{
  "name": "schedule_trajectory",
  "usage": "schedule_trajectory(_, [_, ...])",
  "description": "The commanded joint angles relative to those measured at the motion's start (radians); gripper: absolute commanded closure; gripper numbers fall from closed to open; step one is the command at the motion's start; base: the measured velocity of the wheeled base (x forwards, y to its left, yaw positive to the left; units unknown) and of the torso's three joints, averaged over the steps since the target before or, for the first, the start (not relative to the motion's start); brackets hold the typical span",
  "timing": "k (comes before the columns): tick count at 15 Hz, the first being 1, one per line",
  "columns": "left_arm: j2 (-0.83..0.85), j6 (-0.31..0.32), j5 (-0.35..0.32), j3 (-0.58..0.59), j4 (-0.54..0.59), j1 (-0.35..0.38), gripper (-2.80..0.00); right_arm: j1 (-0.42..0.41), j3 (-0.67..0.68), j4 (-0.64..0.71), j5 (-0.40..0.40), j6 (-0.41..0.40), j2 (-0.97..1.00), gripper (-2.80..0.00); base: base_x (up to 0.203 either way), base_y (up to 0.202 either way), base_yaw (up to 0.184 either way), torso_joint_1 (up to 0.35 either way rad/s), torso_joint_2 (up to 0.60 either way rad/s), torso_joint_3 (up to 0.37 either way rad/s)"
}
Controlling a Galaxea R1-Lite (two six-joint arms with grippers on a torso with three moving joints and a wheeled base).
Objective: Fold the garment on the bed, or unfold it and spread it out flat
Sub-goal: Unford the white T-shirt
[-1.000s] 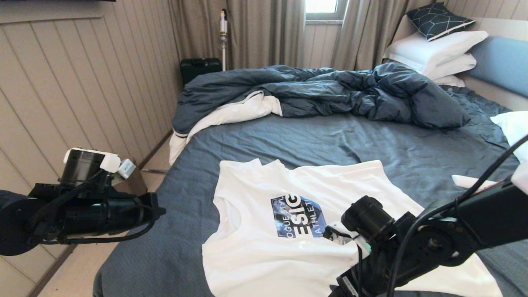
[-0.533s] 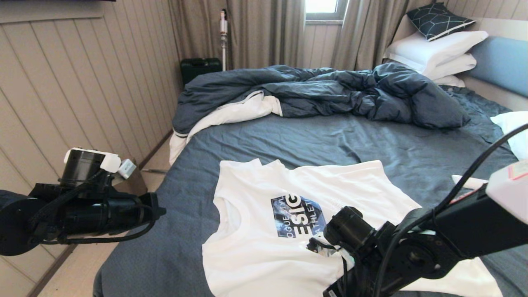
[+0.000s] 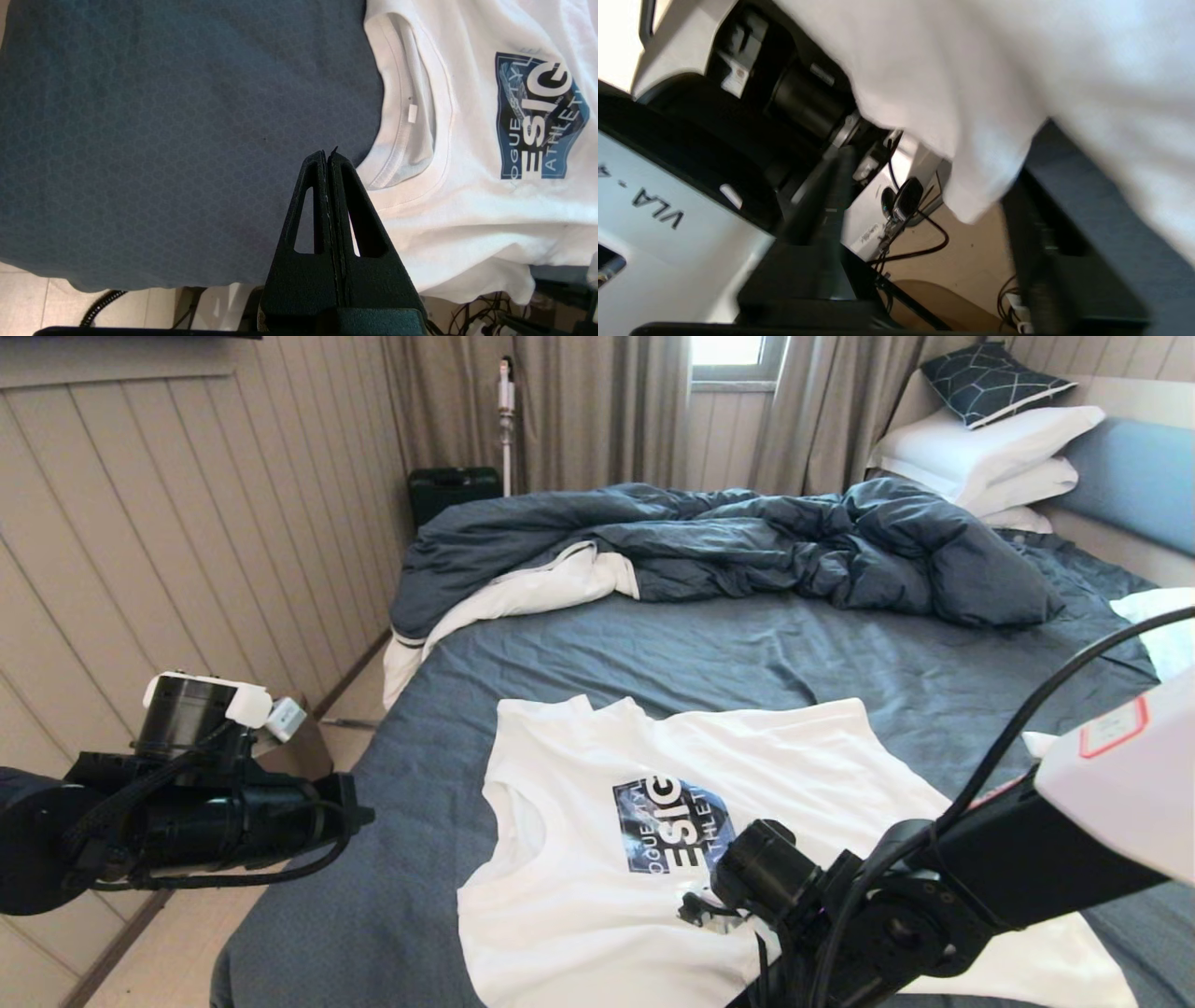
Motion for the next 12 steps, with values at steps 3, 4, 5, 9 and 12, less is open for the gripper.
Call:
schedule_trajectory(3, [0.004, -0.002, -0.001, 0.002, -0.001, -0.001, 0.0, 0.027, 0.032, 0.003, 0.001, 0.002, -0.004, 0.0, 0.0, 0.0, 0.0, 0.0, 0.0, 0.0])
schedule_trajectory(4, [0.007, -0.003, -0.003, 0.001, -0.001, 0.0, 0.0, 0.028, 0.044, 0.009, 0.001, 0.002, -0.013, 0.0, 0.0, 0.0, 0.0, 0.0, 0.0, 0.0])
schedule_trajectory(5, [0.007, -0.004, -0.013, 0.0, -0.001, 0.0, 0.0, 0.04, 0.055, 0.02, 0.001, 0.002, -0.019, 0.0, 0.0, 0.0, 0.0, 0.0, 0.0, 0.0])
schedule_trajectory(9, [0.008, -0.004, -0.021, 0.001, -0.001, 0.0, 0.0, 0.088, 0.084, 0.061, 0.003, 0.004, -0.044, 0.0, 0.0, 0.0, 0.0, 0.0, 0.0, 0.0])
schedule_trajectory(12, [0.008, -0.004, -0.021, 0.0, 0.0, 0.0, 0.0, 0.121, 0.118, 0.062, 0.003, 0.001, -0.073, 0.0, 0.0, 0.0, 0.0, 0.0, 0.0, 0.0])
